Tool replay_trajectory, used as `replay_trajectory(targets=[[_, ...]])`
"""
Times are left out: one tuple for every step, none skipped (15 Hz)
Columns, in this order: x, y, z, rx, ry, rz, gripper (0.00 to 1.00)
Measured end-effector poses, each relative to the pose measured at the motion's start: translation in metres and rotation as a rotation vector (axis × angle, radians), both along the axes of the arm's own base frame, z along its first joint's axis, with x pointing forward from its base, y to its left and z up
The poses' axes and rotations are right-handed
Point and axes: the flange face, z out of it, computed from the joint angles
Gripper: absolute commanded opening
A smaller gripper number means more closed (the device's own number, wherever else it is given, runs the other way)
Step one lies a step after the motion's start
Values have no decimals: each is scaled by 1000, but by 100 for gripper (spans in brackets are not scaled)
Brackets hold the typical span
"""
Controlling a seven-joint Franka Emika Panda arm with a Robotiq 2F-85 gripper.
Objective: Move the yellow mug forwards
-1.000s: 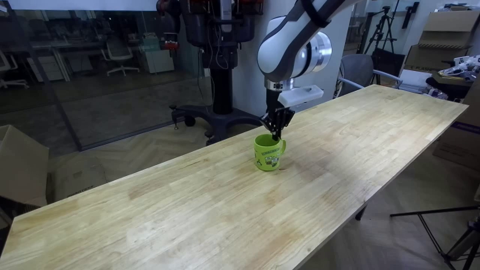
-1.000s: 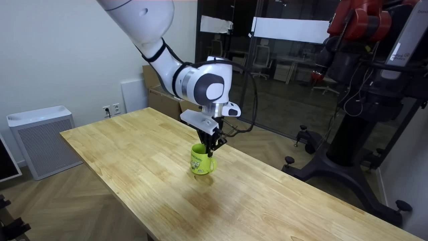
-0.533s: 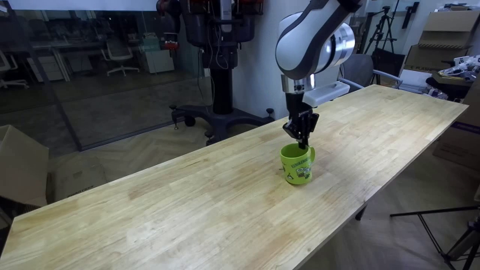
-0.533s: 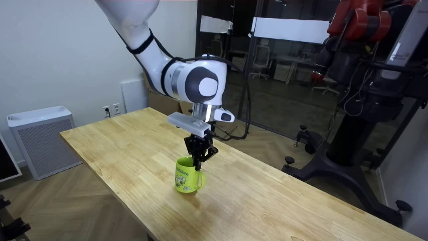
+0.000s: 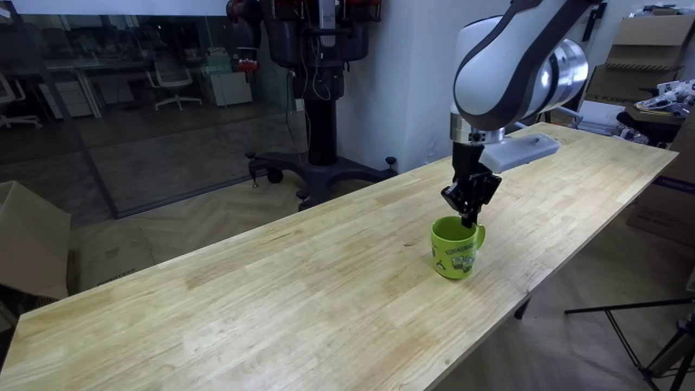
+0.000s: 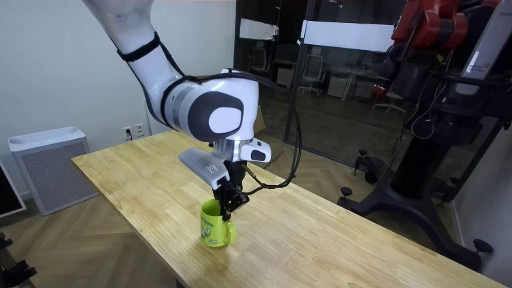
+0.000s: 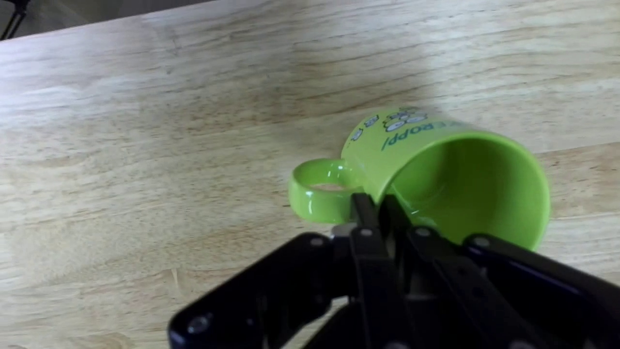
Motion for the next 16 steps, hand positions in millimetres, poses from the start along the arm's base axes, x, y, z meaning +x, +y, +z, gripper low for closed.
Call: replay_trajectory(targets=[[-7,-1,0,3,-23,-26,2],[-13,-2,-1,5,-43,-47,2],[-18,-3,-1,7,-58,-69,2],[-23,-4,-2,10,-68,-87,33],[-27,-5,-2,15,-73,-105,34],[-30,-6,-3,20,-74,-121,40],[-33,-7,-2,24,-73,-135,47],[-35,-9,-1,28,-74,-149,54],[-36,-11,1,31,-77,-158,60],[-36,-13,5,31,-84,-166,67],[-36,-15,10,31,-92,-172,74],[-36,-18,15,29,-102,-179,81],[-35,-21,22,27,-114,-185,87],[-33,-24,29,25,-128,-192,94],[-33,-27,36,22,-140,-199,98],[-32,-30,43,19,-150,-208,100]])
